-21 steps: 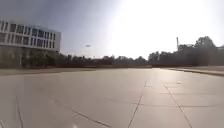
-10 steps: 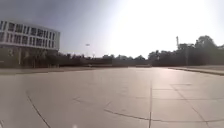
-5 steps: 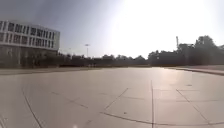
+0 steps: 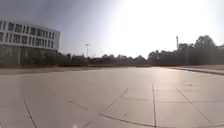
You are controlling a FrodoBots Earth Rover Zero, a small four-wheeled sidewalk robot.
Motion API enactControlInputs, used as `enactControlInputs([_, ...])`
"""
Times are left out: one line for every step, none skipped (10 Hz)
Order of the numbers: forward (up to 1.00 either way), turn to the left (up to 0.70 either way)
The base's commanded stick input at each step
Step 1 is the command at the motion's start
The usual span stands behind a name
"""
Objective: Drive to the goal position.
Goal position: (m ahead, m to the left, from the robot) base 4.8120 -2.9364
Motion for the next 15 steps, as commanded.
enactControlInputs([0.08,0.01])
enactControlInputs([0.08,0.01])
enactControlInputs([0.07,0.01])
enactControlInputs([0.09,0.01])
enactControlInputs([0.08,0.0])
enactControlInputs([0.07,0.0])
enactControlInputs([0.08,0.01])
enactControlInputs([0.08,0.01])
enactControlInputs([0.08,0.0])
enactControlInputs([0.08,0.0])
enactControlInputs([0.07,0.01])
enactControlInputs([0.07,0.01])
enactControlInputs([0.08,0.0])
enactControlInputs([0.08,0.0])
enactControlInputs([0.08,0.0])
